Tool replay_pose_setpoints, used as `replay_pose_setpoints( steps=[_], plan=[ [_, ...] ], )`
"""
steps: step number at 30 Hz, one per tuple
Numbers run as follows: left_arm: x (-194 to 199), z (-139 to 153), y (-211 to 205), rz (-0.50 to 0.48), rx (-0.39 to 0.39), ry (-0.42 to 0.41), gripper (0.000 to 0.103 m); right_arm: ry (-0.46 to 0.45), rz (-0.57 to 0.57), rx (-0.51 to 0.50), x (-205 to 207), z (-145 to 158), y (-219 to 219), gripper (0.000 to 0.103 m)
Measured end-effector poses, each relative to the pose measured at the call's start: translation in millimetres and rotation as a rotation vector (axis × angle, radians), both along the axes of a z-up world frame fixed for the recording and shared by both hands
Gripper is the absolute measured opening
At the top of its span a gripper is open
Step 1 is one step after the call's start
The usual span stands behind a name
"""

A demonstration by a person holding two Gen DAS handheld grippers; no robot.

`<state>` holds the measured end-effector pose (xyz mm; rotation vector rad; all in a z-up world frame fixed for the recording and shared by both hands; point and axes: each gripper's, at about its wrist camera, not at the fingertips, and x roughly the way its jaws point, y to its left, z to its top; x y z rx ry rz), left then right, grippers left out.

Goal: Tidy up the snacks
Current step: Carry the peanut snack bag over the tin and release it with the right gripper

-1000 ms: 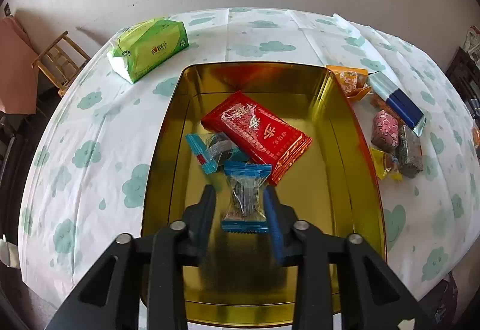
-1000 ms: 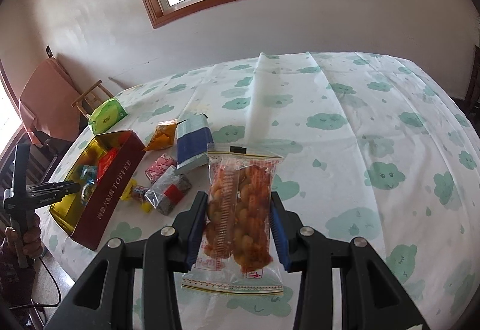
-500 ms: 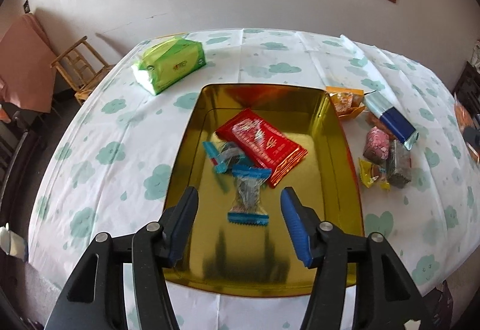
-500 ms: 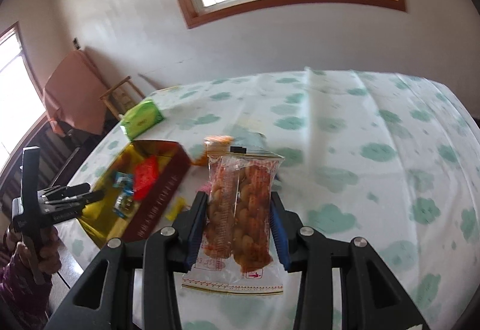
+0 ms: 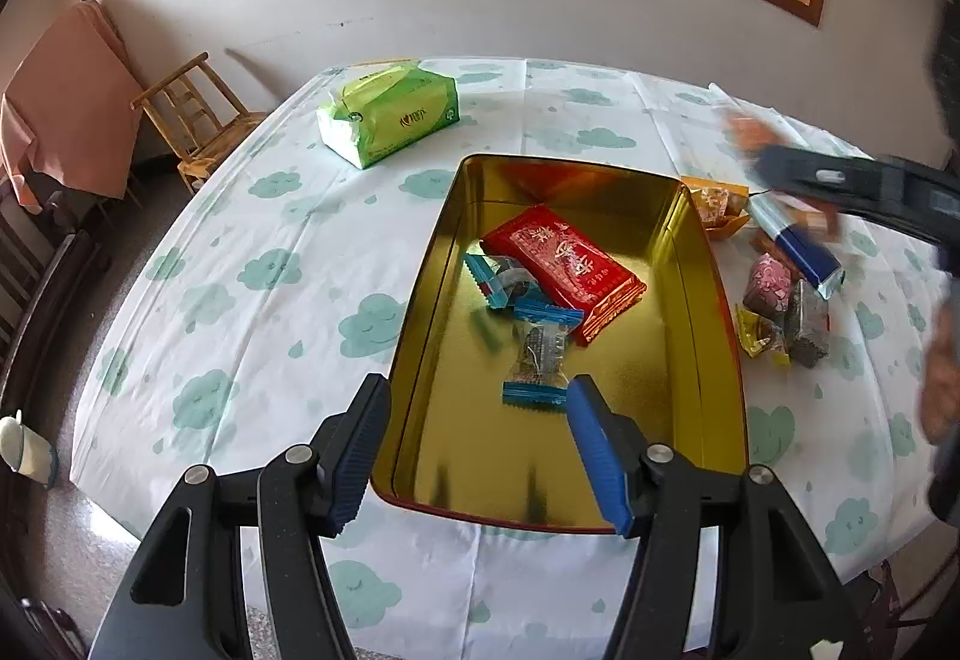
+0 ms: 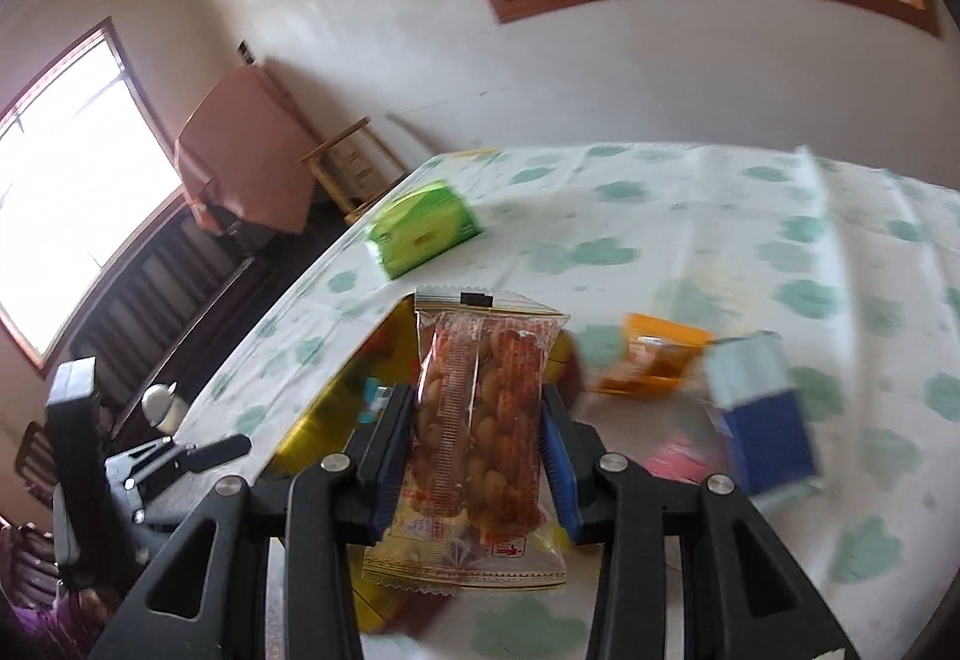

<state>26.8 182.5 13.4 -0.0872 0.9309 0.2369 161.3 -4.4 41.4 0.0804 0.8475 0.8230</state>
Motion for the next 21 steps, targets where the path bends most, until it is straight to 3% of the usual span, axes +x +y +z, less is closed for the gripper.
replay_pose_setpoints(
  steps=[10,21],
  plan=[
    [-6.0,0.7,0.3,-0.02,-0.004,-0.011,0.058,0.075,0.051,-0.084,35.9,-49.5,77.3,0.041],
    [-4.6,-3.5,4.9,-0.014,-0.033,-0.007,0.058,0.082,0.047,-0.159,51.0,-77.4,95.7,0.041]
  ],
)
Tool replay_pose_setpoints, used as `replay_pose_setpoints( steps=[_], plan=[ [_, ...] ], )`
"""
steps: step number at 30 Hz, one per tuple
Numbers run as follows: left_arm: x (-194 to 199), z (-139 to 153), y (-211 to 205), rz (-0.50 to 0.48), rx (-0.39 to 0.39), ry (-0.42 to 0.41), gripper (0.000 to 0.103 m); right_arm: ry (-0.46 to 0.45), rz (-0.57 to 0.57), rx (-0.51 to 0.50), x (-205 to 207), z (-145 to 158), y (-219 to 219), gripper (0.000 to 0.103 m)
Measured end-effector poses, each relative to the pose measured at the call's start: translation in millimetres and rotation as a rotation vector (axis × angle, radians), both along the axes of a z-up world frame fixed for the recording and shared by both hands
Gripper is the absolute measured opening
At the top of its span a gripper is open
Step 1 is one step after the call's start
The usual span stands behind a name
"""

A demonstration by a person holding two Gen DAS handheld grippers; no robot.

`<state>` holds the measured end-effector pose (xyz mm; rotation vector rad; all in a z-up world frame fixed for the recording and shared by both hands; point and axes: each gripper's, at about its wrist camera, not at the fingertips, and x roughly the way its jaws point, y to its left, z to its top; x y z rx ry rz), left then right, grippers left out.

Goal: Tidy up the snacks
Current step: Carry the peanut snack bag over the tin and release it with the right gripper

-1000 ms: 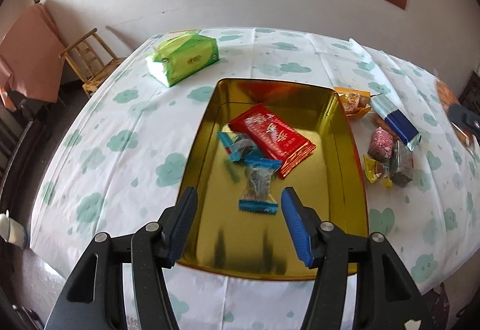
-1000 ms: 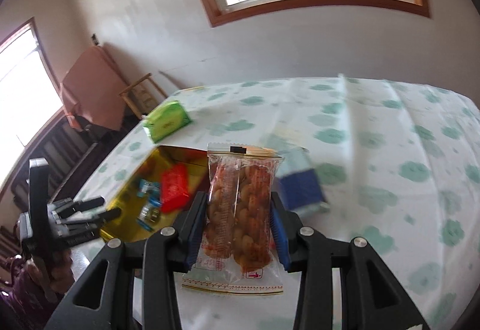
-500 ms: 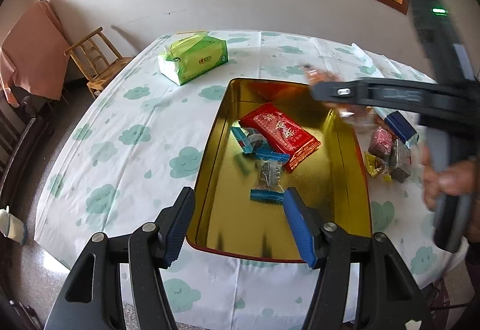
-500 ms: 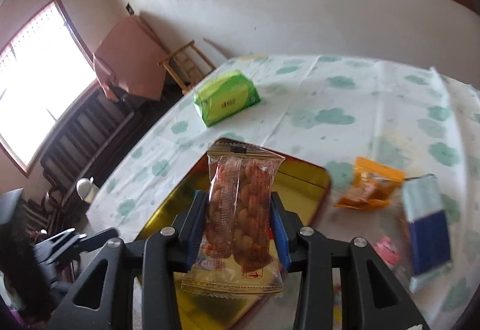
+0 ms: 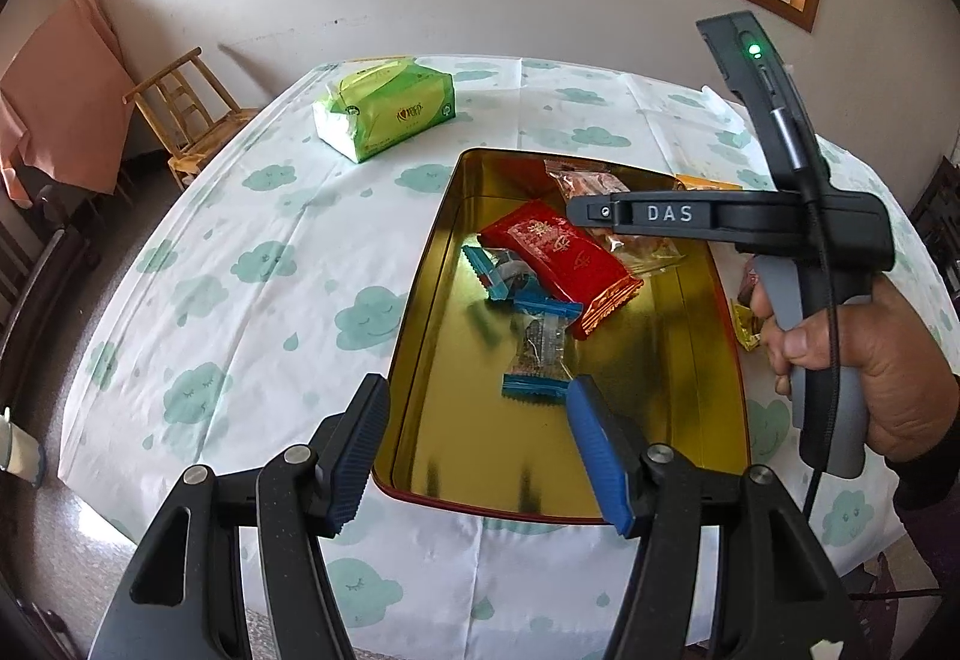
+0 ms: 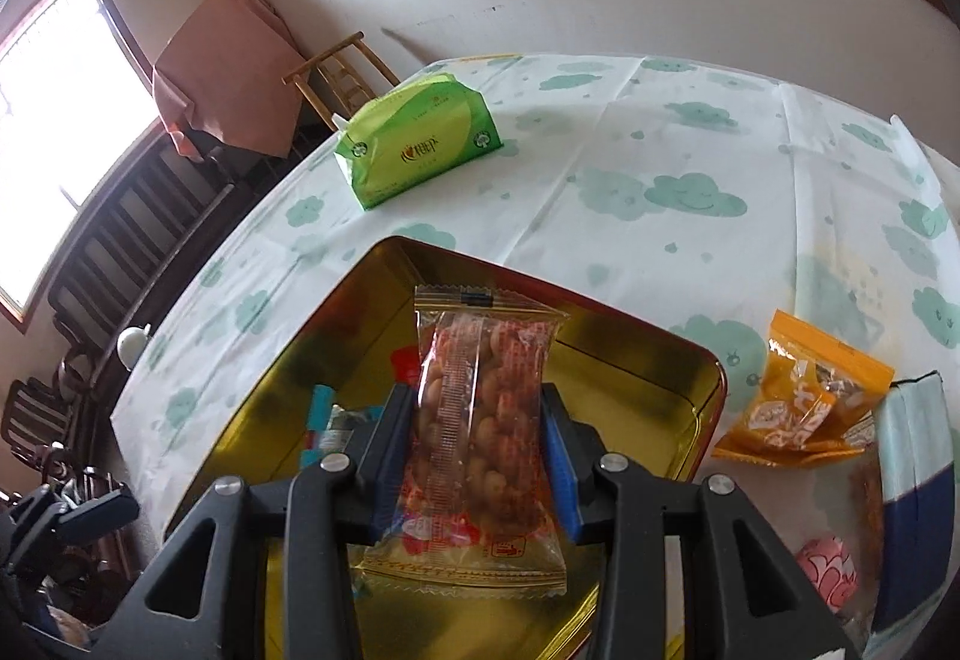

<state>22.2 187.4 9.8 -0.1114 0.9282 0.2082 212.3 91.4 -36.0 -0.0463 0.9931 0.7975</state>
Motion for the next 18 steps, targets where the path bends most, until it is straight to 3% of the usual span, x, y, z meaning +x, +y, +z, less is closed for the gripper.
replay_pose_setpoints(
  steps=[7,11,15,18],
  plan=[
    [0.3,-0.6,-0.7,-0.001,0.006,0.001,0.058,-0.016,-0.013,-0.005,3.2,0.5,0.6,0.044],
    [-0.1,0.9,-1.2,-0.004,0.002,0.002,0.058,-0.026,-0.037,0.056,1.7,10.8,-13.3,0.045],
    [-2.0,6.1,-4.3,-0.027,0.002,-0.002,0.058,-0.071,-0.132,0.192,-6.5,31.9,-69.5,0.045],
    [-1.9,12.5,-12.0,-0.064,0.019,-0.012,0.058,-0.15,-0.237,0.192,-25.1,38.8,-137.1,0.045]
  ],
)
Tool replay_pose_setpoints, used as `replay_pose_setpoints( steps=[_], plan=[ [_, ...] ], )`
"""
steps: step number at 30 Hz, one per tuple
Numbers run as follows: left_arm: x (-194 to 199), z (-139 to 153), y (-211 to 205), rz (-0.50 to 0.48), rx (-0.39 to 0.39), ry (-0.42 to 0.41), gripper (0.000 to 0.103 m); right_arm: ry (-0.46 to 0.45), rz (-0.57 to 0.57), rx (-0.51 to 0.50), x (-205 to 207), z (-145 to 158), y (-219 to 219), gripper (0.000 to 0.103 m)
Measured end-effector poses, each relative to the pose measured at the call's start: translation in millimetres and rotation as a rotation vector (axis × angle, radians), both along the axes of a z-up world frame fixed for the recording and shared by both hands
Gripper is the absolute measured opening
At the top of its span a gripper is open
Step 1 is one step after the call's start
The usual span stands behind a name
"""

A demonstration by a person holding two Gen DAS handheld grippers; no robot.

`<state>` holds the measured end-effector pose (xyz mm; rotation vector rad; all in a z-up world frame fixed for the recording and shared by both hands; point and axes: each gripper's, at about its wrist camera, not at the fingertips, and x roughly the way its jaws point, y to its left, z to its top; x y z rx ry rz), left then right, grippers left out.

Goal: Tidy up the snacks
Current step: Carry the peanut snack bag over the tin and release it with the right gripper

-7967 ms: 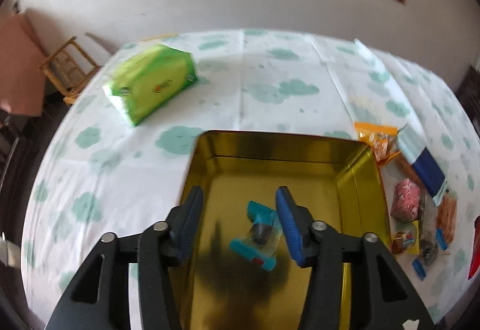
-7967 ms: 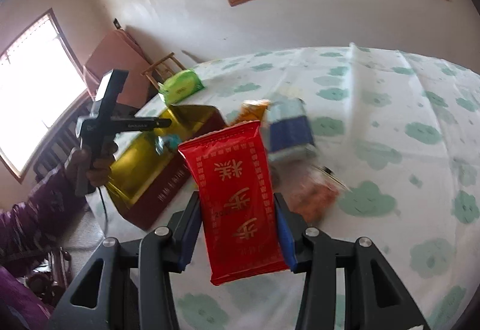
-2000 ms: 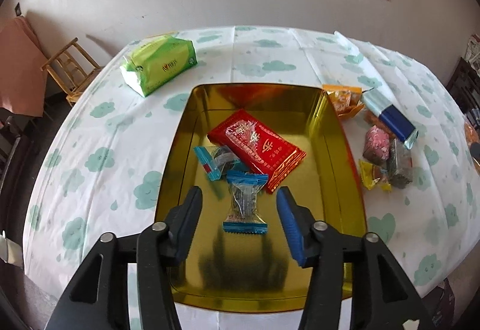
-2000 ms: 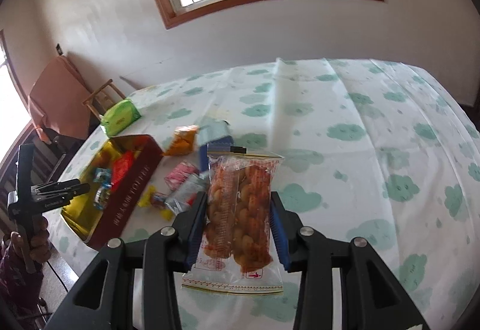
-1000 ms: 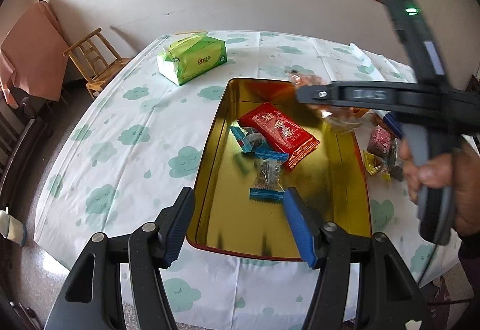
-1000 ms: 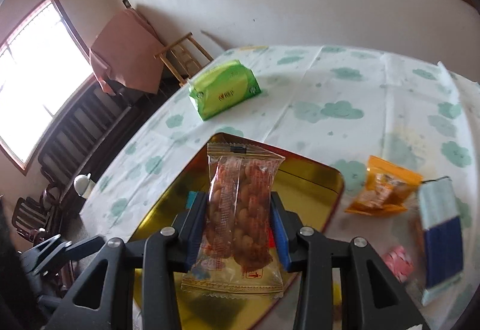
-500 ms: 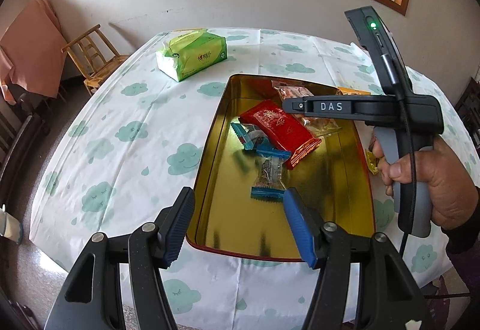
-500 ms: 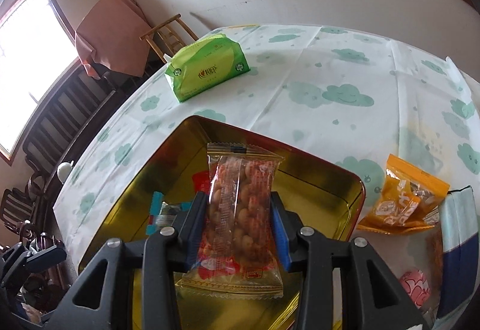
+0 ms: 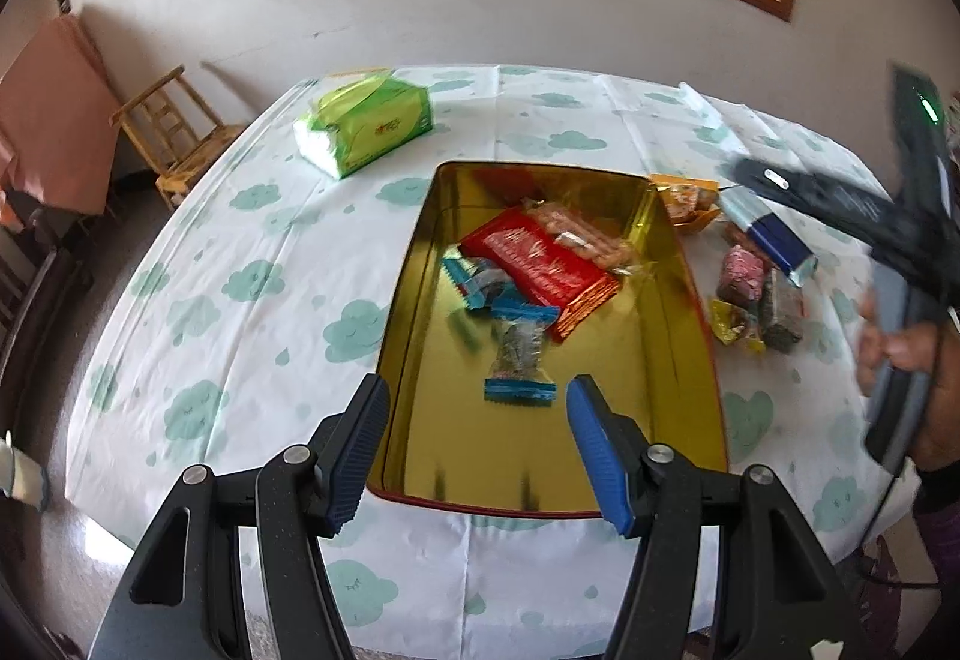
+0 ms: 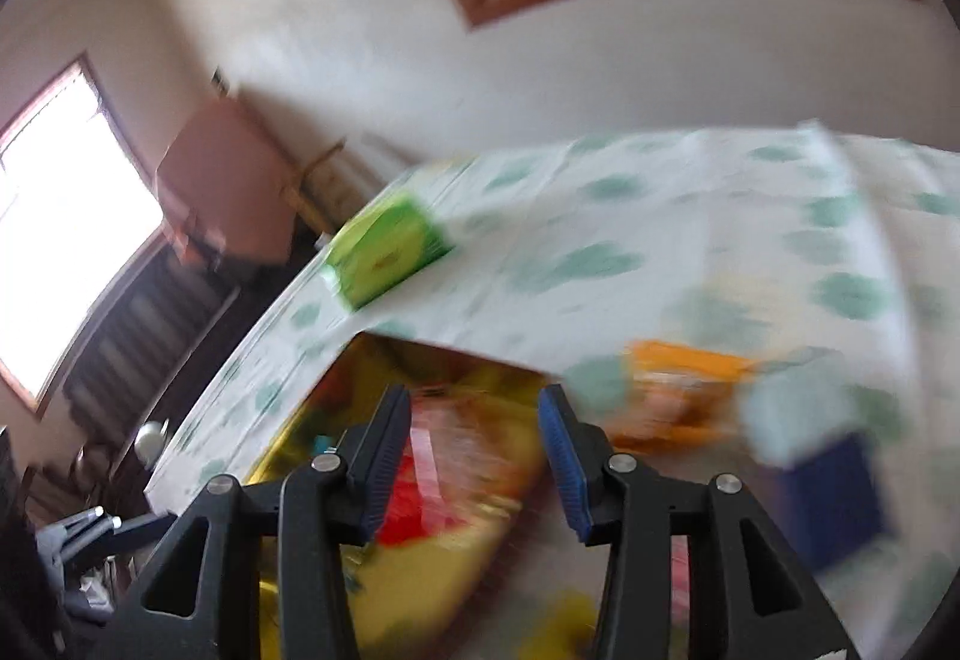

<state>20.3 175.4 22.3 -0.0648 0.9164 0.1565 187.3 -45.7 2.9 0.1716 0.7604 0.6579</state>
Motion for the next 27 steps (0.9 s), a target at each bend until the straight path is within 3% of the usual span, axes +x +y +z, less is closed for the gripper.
replay_pose_setpoints(
  steps=[3,7,11,15,18,23,27],
  plan=[
    [4.4,7.2,-10.1,-0.043,-0.003,0.001,0.059,-0.035,-0.086,-0.087,-14.9,-3.3,-54.5,0.045],
    [18.5,19.9,-23.7,-0.13,-0.034,0.007,0.061,-0.108,-0.201,-0.325,-32.8,-18.2,-120.2,0.045],
    [44.7,31.5,-44.4,-0.272,-0.091,0.035,0.068,-0.069,-0.289,-0.431,-33.2,-42.4,-169.5,0.045],
    [85.1,41.3,-74.5,-0.366,-0.119,0.064,0.069,-0.038,-0.33,-0.399,-33.5,-57.4,-197.1,0.045],
    [128.4,40.7,-106.0,-0.44,-0.072,0.076,0.069,-0.034,-0.329,-0.37,-31.3,-59.2,-200.8,0.045],
    [194.9,13.9,-138.5,-0.538,0.0,0.175,0.069,-0.037,-0.304,-0.349,-32.2,-57.0,-199.3,0.045],
    [237.7,-9.3,-137.2,-0.535,-0.063,0.257,0.069,-0.031,-0.297,-0.327,-32.7,-56.3,-199.4,0.046]
  ],
)
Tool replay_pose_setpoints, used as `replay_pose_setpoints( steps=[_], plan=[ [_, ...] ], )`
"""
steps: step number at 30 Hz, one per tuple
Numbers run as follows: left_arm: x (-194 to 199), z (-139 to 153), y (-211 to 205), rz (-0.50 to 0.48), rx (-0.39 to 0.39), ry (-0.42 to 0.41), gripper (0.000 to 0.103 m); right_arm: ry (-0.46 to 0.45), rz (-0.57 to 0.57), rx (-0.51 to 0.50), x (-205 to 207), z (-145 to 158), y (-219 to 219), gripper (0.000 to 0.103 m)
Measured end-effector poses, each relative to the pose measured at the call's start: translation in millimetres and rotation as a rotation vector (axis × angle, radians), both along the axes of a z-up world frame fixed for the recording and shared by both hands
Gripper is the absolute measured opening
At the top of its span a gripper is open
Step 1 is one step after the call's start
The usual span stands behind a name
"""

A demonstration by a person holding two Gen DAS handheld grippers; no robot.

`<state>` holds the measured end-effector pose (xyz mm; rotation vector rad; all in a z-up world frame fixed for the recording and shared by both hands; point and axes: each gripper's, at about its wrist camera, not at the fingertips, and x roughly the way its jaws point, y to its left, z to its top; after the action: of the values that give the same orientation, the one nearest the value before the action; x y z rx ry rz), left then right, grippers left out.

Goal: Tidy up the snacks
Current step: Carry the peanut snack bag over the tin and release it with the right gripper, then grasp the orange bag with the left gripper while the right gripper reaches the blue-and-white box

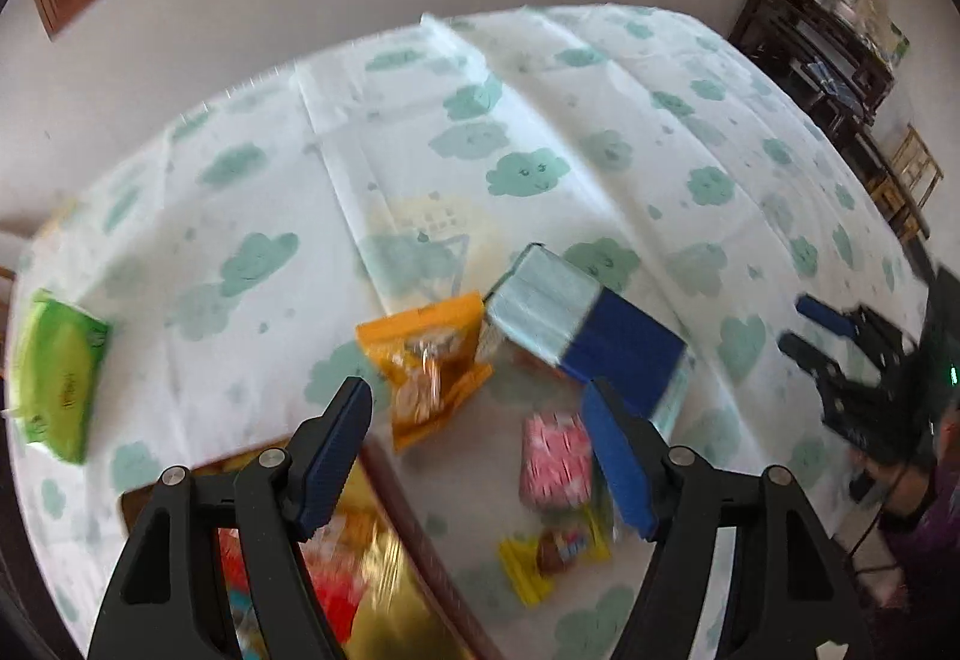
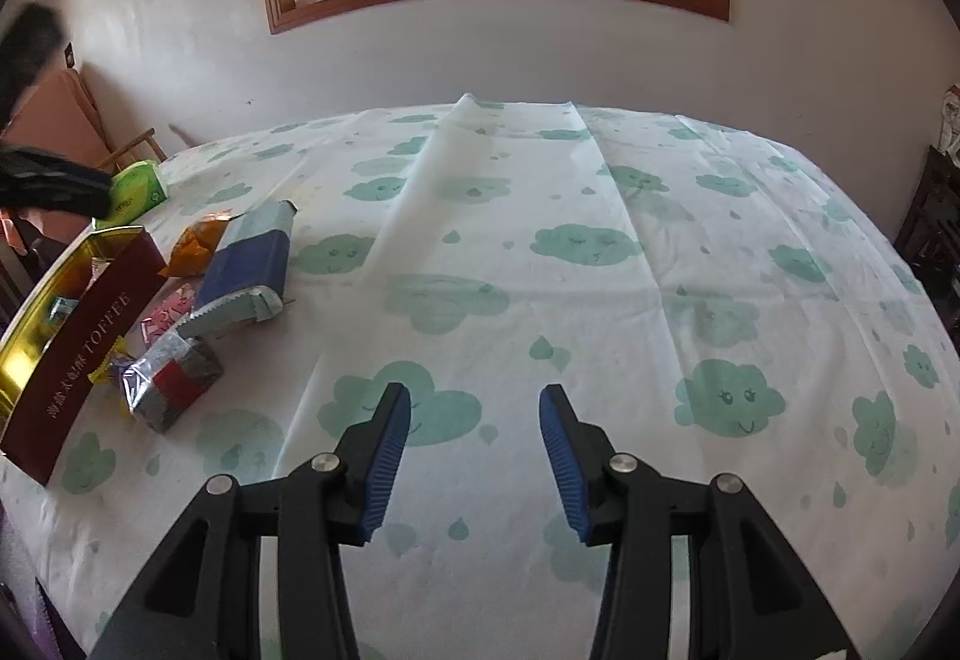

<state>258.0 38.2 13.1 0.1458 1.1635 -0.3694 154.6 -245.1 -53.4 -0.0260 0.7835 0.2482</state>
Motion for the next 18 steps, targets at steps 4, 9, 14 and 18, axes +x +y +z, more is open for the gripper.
replay_pose_setpoints(
  steps=[4,9,14,18],
  plan=[
    [23.9,-25.1,1.0,0.002,0.035,0.047,0.068,0.011,-0.003,0.028,2.0,-1.3,-3.8,0.047],
    [41.6,-53.6,12.3,0.025,0.021,0.126,0.069,0.025,-0.006,0.053,3.7,-3.0,-7.3,0.047],
    [45.8,-62.7,15.7,0.035,-0.062,0.151,0.056,0.035,-0.001,0.056,5.0,-4.3,-6.6,0.047],
    [37.9,-68.6,7.0,0.039,-0.007,0.134,0.019,0.053,-0.012,0.053,7.4,-7.2,-7.3,0.047]
  ],
)
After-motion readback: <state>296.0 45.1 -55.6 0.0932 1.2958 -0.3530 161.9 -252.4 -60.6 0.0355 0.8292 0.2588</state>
